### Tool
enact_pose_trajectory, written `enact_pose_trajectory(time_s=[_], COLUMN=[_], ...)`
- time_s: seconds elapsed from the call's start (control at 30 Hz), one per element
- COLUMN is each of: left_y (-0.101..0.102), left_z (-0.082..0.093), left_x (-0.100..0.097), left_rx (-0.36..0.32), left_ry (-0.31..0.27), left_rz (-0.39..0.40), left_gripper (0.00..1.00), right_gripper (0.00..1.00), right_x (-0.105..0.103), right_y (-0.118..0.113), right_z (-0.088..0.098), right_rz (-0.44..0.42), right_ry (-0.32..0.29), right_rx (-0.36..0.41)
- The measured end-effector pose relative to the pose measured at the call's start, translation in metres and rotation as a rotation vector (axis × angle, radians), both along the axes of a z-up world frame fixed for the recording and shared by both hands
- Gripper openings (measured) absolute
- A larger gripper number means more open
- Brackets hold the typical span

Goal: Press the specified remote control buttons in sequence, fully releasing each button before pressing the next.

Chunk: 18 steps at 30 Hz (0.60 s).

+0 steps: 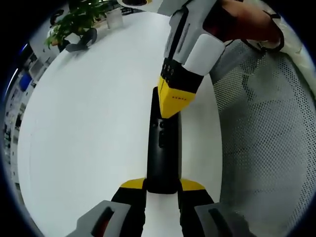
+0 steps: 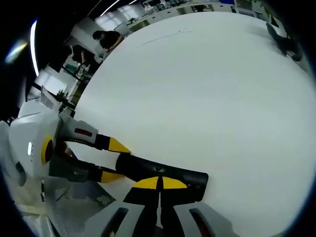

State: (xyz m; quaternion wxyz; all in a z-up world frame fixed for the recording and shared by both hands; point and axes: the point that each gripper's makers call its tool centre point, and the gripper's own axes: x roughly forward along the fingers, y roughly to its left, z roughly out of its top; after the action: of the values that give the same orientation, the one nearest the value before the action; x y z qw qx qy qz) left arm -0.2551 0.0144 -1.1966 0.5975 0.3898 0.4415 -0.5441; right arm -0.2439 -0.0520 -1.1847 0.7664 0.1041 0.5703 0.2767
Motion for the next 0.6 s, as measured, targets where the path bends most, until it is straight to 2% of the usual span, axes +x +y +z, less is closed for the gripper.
enact_pose_trajectory(time_s=[0.37, 0.6], left_y=[0.0002, -0.0002], left_z=[-0.0001, -0.0003], left_x=[0.0, 0.0002], left_rx=[-0.004, 0.005], left_ry=[0.001, 0.004], left_rz=[0.002, -0.004], left_gripper=[0.23, 0.23], right_gripper=[0.0, 0.0], right_x=[-0.0011, 0.0006], right_y=[-0.0004, -0.0004], right_z=[-0.0015, -0.0025], right_rz=[-0.011, -0.004], right_ry=[0.003, -0.006], right_rx=[-0.015, -0.05])
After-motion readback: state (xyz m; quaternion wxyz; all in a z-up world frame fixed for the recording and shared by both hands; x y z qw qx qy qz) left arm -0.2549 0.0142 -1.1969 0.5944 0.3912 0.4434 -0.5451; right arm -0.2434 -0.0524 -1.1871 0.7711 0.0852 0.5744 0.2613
